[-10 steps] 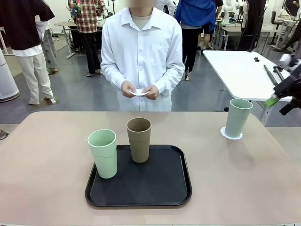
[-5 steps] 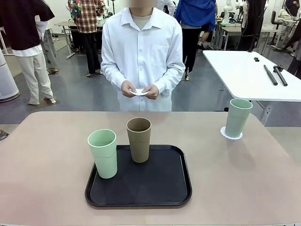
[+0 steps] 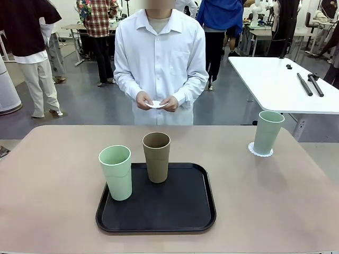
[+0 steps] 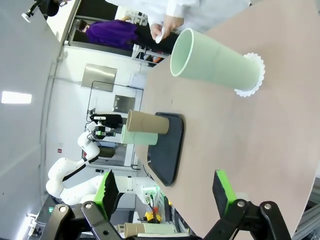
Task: Place coasters on the table and set cups on them.
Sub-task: Take one Reusable plastic cup from the Flat Tray and place it on a coaster set by the human.
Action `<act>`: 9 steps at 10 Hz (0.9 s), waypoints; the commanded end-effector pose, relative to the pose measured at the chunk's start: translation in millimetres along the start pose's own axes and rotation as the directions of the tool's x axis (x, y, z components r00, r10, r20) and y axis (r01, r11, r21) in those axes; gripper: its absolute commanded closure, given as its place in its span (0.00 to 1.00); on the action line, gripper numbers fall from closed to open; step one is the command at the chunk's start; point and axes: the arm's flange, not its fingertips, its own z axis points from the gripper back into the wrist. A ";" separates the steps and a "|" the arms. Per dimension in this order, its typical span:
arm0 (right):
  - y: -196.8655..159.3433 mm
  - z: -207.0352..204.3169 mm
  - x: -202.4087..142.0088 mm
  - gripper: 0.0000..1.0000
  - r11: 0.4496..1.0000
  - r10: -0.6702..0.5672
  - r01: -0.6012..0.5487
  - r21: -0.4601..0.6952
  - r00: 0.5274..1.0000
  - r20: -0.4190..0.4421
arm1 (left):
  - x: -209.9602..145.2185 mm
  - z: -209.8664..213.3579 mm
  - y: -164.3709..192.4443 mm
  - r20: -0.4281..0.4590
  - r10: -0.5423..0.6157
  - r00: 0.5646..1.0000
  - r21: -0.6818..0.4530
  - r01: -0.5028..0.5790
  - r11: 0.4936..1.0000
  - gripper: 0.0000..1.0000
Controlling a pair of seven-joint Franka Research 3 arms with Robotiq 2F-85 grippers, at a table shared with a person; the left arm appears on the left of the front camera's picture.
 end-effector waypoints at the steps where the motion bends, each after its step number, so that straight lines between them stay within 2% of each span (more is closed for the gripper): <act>1: -5.5 1.7 3.7 0.00 1.000 0.026 -0.026 0.018 0.999 -0.019 | -0.5 1.4 -0.2 0.008 -0.012 1.000 -0.019 0.012 1.000 0.00; 5: -20.0 -15.9 -1.0 0.00 0.999 0.035 -0.035 0.012 0.998 -0.060 | -0.5 1.4 -0.2 0.008 -0.012 1.000 -0.019 0.012 1.000 0.00; 7: -12.9 -17.6 -3.8 0.00 0.994 0.106 -0.103 0.037 0.992 -0.064 | -0.5 1.4 -0.2 0.008 -0.012 1.000 -0.019 0.012 1.000 0.00; 8: -16.6 -20.0 1.5 0.00 0.999 0.026 -0.025 0.022 0.998 -0.049 | -0.5 1.4 -0.2 0.008 -0.012 1.000 -0.019 0.012 1.000 0.00; 9: -16.6 -20.0 1.5 0.00 0.999 0.026 -0.025 0.022 0.998 -0.049 | -0.5 1.4 -0.2 0.008 -0.012 1.000 -0.019 0.012 1.000 0.00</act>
